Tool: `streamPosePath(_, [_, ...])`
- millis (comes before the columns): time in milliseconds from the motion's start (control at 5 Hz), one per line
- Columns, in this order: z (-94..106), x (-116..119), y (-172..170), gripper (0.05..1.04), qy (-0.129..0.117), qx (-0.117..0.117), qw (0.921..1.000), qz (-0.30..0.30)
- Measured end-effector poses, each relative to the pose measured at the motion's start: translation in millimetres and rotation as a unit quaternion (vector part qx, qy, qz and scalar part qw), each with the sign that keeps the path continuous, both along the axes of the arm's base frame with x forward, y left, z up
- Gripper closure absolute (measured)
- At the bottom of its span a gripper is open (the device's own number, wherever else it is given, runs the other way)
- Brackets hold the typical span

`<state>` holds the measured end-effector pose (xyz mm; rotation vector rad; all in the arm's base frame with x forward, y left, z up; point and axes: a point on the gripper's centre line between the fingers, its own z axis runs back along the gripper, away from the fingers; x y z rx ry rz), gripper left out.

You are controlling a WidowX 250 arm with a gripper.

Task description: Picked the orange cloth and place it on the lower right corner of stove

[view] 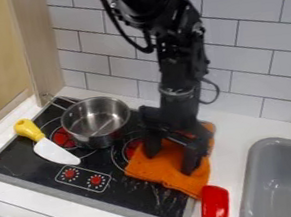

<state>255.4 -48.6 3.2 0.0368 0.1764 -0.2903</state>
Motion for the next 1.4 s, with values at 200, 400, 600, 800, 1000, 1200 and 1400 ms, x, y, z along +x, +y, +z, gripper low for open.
streamPosePath(200, [0.5, -8.9, 13.7, 0.084, -0.003, 0.0, 1.0, -0.006])
streamPosePath(400, [2.8, -28.0, 21.3, 0.084, 0.006, 0.012, 0.9996, -0.026])
streamPosePath(600, [6.9, -42.9, 23.4, 0.084, 0.008, 0.02, 0.9989, -0.042])
streamPosePath(800, [13.3, -53.6, 24.8, 0.084, 0.007, 0.027, 0.999, -0.035])
streamPosePath(1000, [14.2, -67.3, 33.5, 0.084, 0.014, 0.04, 0.999, -0.01])
streamPosePath(1200, [12.9, -72.3, 36.1, 0.084, 0.021, 0.044, 0.9988, 0.004])
streamPosePath(1400, [13.7, -77.7, 42.9, 0.084, 0.019, 0.04, 0.9988, 0.021])
